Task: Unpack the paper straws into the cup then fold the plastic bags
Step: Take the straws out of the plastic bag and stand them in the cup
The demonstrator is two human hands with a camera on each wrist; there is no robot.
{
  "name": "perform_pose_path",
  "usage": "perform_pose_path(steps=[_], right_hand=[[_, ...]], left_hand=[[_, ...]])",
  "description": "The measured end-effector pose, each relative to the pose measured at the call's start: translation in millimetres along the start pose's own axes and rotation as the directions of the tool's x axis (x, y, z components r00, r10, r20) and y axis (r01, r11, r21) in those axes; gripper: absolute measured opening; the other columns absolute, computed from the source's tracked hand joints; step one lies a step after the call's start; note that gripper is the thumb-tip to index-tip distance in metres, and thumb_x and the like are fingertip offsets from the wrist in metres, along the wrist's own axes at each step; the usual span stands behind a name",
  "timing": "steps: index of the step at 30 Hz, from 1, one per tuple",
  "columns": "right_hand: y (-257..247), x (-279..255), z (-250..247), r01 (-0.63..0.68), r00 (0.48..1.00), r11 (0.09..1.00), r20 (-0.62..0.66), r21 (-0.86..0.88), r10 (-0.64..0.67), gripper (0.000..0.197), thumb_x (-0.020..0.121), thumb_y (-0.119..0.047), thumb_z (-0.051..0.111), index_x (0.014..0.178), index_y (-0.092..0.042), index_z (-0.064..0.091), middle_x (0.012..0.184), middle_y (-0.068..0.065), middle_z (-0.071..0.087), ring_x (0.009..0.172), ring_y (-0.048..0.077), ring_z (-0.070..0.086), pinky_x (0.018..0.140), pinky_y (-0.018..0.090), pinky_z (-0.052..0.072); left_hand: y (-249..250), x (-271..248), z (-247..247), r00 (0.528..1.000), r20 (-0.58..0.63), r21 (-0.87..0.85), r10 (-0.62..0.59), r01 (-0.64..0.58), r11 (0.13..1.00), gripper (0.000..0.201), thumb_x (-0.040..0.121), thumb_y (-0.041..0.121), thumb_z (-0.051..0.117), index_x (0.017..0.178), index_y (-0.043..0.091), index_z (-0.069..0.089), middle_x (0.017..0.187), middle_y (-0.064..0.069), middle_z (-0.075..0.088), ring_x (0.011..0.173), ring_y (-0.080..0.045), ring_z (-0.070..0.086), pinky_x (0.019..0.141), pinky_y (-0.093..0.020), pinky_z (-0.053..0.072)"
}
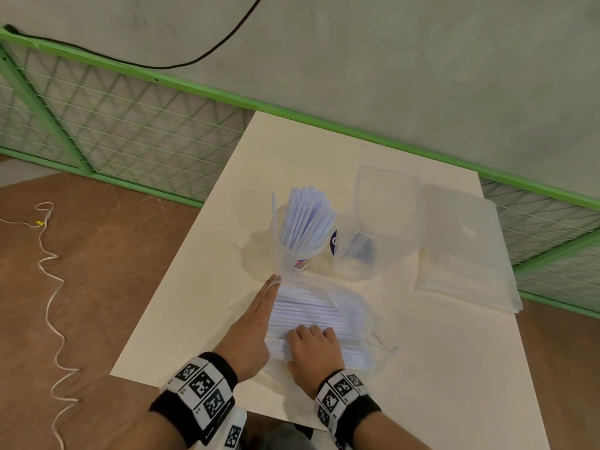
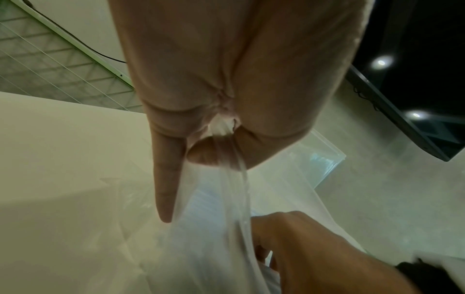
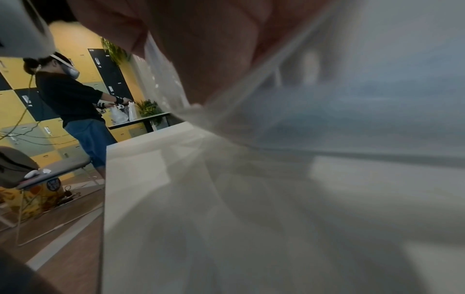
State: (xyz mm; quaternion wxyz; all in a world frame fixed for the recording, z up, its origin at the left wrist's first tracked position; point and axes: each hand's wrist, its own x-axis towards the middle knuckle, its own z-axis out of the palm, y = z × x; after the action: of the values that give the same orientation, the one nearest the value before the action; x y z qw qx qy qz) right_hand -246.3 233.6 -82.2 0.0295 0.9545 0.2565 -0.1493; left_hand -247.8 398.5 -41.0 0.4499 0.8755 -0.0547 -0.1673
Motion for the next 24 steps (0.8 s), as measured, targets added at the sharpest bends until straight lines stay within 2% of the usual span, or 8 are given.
perform_pose_path(steps=[3,8,10,15,16,18,21,24], right_hand=[[1,2,0,0.009,1.000,1.000,0.015,-0.021,-0.009,0.029,0.089,-0.019,0.053,0.117,-0.011,0.057,0.117,0.009,0.061,0.109,0.032,0.055,0.094,0.046,0.039],[4,2,-6,0.022,1.000,1.000,0.013,0.016,-0.022,0.027,0.089,-0.026,0.052,0.112,-0.013,0.056,0.104,0.007,0.067,0.098,0.031,0.060,0.091,0.045,0.038],[9,-2,-6,0.037,0.999,0.998,0.027,0.046,-0.038,0.029,0.084,-0.027,0.056,0.110,-0.015,0.057,0.098,0.003,0.068,0.091,0.029,0.061,0.085,0.044,0.039],[12,-7,1,0.054,0.996,0.997,0.068,0.056,-0.058,0.021,0.070,-0.024,0.064,0.090,-0.019,0.065,0.086,-0.002,0.067,0.080,0.024,0.064,0.073,0.040,0.048],[12,-6,-1,0.063,0.997,0.996,0.051,0.059,-0.066,0.021,0.072,-0.024,0.063,0.092,-0.018,0.065,0.087,0.000,0.067,0.083,0.025,0.064,0.075,0.041,0.047],[13,-6,-6,0.077,0.997,0.995,0.017,0.061,-0.078,0.030,0.081,-0.028,0.054,0.108,-0.016,0.057,0.097,0.003,0.066,0.091,0.028,0.061,0.084,0.043,0.041],[23,-10,-22,0.025,0.996,0.964,-0.088,0.264,-0.002,0.038,0.083,-0.038,0.047,0.117,-0.020,0.046,0.102,0.000,0.065,0.092,0.026,0.060,0.083,0.037,0.038],[33,-17,-46,-0.002,0.971,0.835,-0.197,0.550,0.132,0.028,0.082,-0.044,0.054,0.102,-0.025,0.052,0.086,-0.006,0.064,0.079,0.019,0.061,0.070,0.030,0.042]], left_hand=[[-3,-1,1,1.000,-0.001,-0.002,-0.002,0.002,1.000,0.113,0.067,-0.023,0.040,0.153,0.033,-0.007,0.160,0.021,-0.010,0.148,-0.001,0.002,0.119,-0.031,0.026],[0,-1,-3,1.000,-0.016,0.002,-0.007,0.007,1.000,0.110,0.070,-0.022,0.041,0.153,0.031,-0.006,0.160,0.019,-0.009,0.147,-0.001,0.002,0.119,-0.029,0.025],[0,-1,-3,1.000,-0.020,0.003,-0.012,0.012,1.000,0.110,0.070,-0.022,0.041,0.153,0.031,-0.006,0.160,0.019,-0.009,0.147,-0.001,0.003,0.118,-0.028,0.026],[-1,-1,0,1.000,-0.015,0.016,-0.014,0.014,1.000,0.111,0.069,-0.023,0.040,0.153,0.031,-0.007,0.160,0.020,-0.011,0.147,0.000,0.001,0.120,-0.029,0.023],[-1,-1,0,1.000,-0.015,0.014,-0.015,0.015,1.000,0.111,0.069,-0.023,0.039,0.153,0.031,-0.007,0.160,0.019,-0.011,0.147,0.000,0.000,0.120,-0.029,0.023],[-1,-1,-1,1.000,-0.022,0.008,-0.015,0.015,1.000,0.110,0.069,-0.023,0.039,0.153,0.030,-0.007,0.160,0.019,-0.010,0.147,0.000,0.000,0.120,-0.029,0.022],[-3,-2,-3,0.999,-0.033,0.006,-0.007,0.007,1.000,0.110,0.069,-0.023,0.040,0.152,0.032,-0.006,0.160,0.019,-0.008,0.148,-0.002,0.003,0.119,-0.029,0.024],[-3,-3,-3,0.999,-0.038,-0.003,-0.001,0.001,1.000,0.110,0.069,-0.024,0.039,0.150,0.034,-0.007,0.160,0.018,-0.007,0.147,-0.003,0.004,0.119,-0.029,0.025]])
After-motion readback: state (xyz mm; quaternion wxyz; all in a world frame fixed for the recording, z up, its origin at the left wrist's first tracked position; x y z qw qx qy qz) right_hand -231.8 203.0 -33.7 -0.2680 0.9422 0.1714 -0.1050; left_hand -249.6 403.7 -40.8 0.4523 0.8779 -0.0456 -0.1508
